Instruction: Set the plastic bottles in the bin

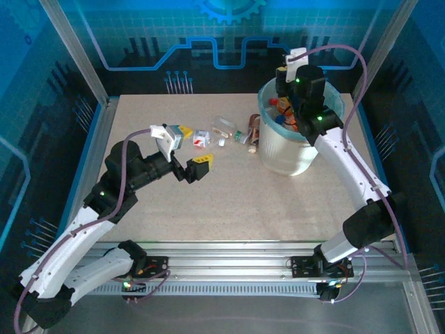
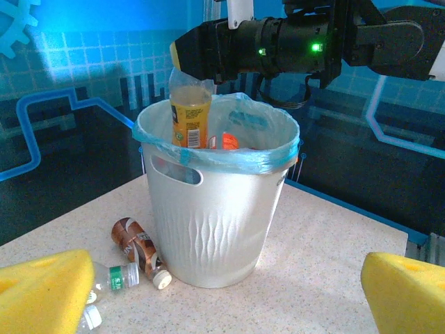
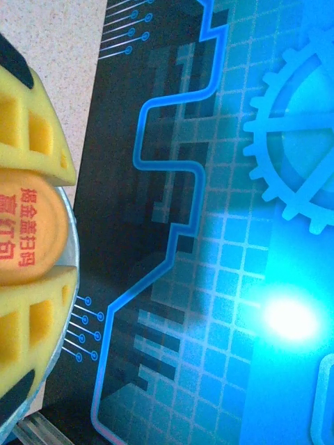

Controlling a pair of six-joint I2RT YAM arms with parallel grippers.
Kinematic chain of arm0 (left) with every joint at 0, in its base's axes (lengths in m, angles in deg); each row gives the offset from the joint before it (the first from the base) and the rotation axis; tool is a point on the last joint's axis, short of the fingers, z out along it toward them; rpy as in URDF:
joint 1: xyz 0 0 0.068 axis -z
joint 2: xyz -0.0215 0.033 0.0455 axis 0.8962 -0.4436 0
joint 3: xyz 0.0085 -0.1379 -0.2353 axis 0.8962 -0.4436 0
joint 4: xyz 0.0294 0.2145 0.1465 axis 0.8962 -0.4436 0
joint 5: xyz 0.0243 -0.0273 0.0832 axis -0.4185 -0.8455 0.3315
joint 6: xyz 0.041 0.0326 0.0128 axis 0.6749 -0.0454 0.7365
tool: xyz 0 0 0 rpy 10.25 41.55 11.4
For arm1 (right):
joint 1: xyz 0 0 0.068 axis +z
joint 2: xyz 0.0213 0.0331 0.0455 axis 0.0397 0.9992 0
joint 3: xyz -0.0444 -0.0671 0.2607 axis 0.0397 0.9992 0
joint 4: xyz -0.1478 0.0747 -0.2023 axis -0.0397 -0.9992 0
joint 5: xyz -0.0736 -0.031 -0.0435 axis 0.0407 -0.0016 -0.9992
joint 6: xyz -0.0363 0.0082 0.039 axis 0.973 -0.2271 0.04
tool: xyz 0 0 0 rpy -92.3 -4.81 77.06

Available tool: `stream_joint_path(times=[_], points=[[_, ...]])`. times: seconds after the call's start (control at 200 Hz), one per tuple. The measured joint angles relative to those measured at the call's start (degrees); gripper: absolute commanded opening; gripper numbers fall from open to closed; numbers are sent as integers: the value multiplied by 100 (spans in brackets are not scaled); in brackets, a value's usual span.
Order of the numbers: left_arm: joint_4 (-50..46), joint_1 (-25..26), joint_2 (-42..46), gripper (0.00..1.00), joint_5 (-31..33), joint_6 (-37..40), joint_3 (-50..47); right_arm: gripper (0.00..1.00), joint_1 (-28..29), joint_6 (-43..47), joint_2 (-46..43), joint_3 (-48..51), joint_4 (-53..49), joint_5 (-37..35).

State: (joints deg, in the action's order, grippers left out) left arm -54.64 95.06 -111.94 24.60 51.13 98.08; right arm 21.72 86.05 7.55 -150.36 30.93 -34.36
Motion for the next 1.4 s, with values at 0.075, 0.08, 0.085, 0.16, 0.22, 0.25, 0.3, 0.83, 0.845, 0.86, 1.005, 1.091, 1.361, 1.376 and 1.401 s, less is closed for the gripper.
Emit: stream_joint_path(times=[0.075, 0.08, 0.085, 0.16, 0.22, 0.25, 0.3, 0.83, 0.845, 0.86, 1.005, 1.091, 1.361, 1.376, 1.401], points=[[2, 0, -35, 99, 4, 0, 0, 0, -37, -28, 0, -9, 26, 7], [0, 0, -37, 99, 4, 0, 0, 0, -39, -33, 2, -15, 22, 4], [0, 0, -39, 99, 7, 0, 0, 0, -39, -33, 2, -17, 20, 4], [0, 0, -87, 99, 35, 0, 0, 0, -35, -35, 4, -63, -28, -7], [0, 0, -118, 99, 39, 0, 0, 0, 2, 7, -11, -76, -63, -63], [0, 0, -129, 99, 39, 0, 0, 0, 28, 57, -20, -79, -74, -101], [2, 0, -142, 99, 39, 0, 2, 0, 105, 160, -31, -118, -151, -181], [0, 0, -238, 99, 42, -4, 2, 0, 608, 1635, 197, -566, -577, -1453], [0, 0, -236, 99, 44, -4, 2, 0, 610, 1665, 223, -584, -577, -1499], [0, 0, -234, 99, 44, -4, 2, 1, 612, 1692, 256, -616, -590, -1539], [-13, 0, -175, 99, 87, -4, 2, 7, 682, 2151, 647, -879, -568, -2039], [-39, 0, -122, 99, 105, -4, 2, 26, 800, 2468, 922, -997, -566, -2310], [-149, 0, -15, 99, 151, -2, 2, 64, 894, 2503, 1438, -1486, -1268, -2603], [-157, 0, -9, 99, 153, -2, 2, 64, 894, 2511, 1438, -1497, -1300, -2605], [-168, 0, 7, 99, 166, -2, 2, 65, 894, 2470, 1436, -1528, -1342, -2608]])
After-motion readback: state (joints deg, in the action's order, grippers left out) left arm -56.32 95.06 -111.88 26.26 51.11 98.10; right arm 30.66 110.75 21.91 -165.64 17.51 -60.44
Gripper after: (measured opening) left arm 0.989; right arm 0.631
